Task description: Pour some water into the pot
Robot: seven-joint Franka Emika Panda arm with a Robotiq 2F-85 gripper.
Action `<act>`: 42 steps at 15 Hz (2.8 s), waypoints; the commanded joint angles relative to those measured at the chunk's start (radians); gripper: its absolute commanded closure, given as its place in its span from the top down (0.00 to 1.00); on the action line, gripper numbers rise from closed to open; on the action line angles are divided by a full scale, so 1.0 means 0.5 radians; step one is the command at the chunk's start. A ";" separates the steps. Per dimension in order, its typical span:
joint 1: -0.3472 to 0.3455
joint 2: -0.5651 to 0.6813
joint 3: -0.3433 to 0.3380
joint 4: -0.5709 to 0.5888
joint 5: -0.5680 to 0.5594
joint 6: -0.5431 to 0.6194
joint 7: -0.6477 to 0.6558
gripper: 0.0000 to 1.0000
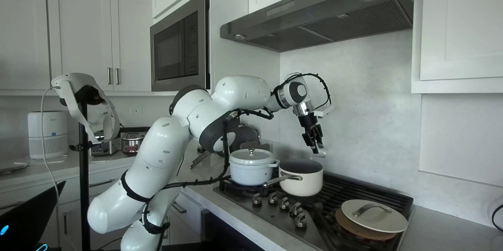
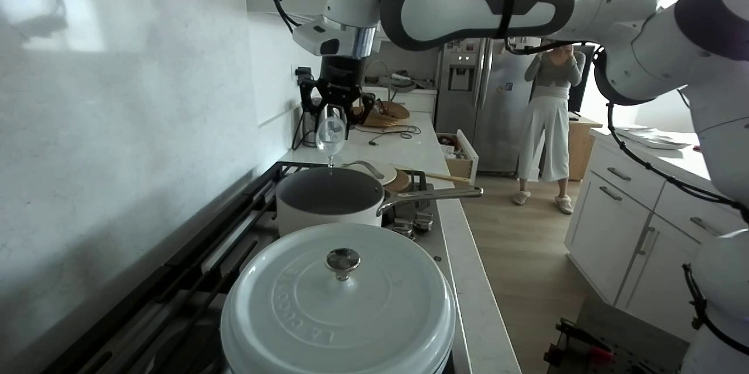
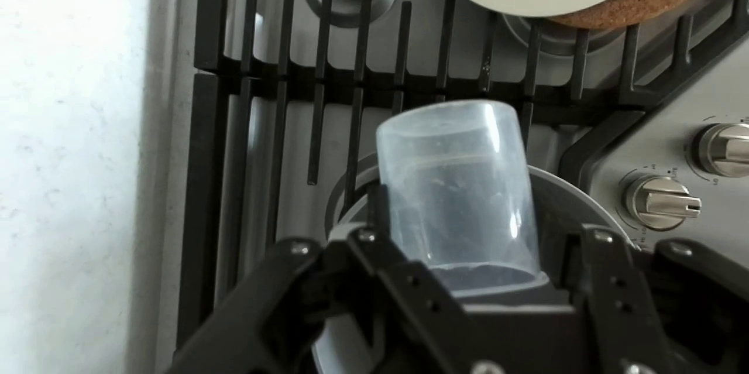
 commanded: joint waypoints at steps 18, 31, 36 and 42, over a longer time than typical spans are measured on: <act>-0.597 0.442 0.466 -0.485 -0.531 0.292 0.291 0.35; -0.876 0.342 0.490 -0.277 0.599 0.190 0.107 0.35; -0.852 0.223 0.281 -0.066 1.144 0.055 -0.023 0.35; -0.759 -0.020 0.084 0.172 1.387 -0.167 0.128 0.35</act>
